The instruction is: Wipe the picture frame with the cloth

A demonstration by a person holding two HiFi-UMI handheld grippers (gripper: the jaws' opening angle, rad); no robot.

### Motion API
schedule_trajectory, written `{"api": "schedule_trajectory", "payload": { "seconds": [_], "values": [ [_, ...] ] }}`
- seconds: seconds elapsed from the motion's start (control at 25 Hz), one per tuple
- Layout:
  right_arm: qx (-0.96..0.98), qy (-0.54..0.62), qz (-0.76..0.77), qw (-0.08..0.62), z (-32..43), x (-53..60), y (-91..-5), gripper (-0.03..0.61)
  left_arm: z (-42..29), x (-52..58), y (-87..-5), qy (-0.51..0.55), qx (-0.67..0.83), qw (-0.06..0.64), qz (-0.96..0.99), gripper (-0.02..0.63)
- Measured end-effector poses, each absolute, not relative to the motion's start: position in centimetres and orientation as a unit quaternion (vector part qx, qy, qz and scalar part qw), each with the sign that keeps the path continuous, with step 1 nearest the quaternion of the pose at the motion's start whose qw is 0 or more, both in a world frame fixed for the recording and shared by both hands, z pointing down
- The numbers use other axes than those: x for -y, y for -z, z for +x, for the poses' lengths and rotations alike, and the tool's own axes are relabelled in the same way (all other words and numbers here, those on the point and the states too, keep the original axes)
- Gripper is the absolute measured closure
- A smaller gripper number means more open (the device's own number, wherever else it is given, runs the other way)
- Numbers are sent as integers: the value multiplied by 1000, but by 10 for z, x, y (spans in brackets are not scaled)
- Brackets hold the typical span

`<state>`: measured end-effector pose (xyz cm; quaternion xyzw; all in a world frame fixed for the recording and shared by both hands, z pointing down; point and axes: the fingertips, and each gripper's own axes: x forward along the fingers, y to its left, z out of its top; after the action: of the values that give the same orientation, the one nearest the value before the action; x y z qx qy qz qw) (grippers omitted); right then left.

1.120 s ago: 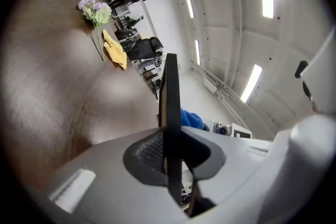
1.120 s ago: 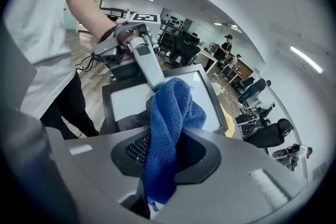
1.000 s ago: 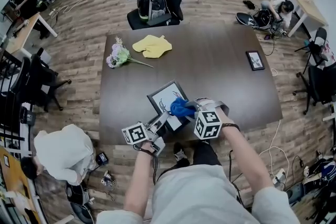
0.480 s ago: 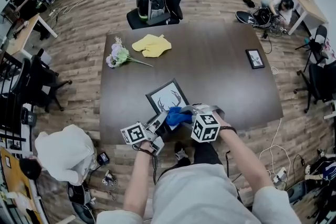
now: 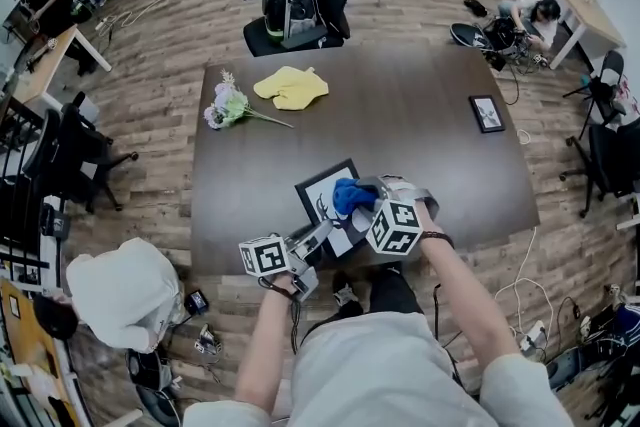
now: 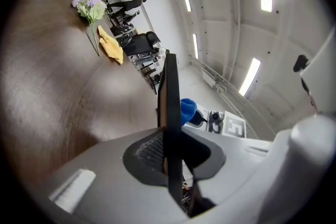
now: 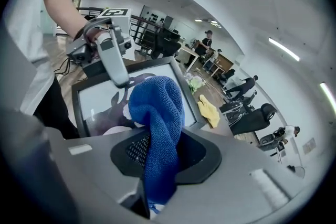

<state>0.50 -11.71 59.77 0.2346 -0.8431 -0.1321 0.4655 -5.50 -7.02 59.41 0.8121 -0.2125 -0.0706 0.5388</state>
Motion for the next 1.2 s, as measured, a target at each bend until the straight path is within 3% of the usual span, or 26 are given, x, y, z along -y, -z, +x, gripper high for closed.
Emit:
{"api": "schedule_trajectory", "payload": {
  "seconds": [0.68, 1.2],
  "values": [
    [825, 133, 338, 432, 15, 145, -578, 486, -46, 50, -603, 64, 177, 561, 806, 514],
    [820, -10, 431, 377, 74, 130, -600, 486, -79, 70, -620, 76, 211, 565, 794, 514]
  ]
}}
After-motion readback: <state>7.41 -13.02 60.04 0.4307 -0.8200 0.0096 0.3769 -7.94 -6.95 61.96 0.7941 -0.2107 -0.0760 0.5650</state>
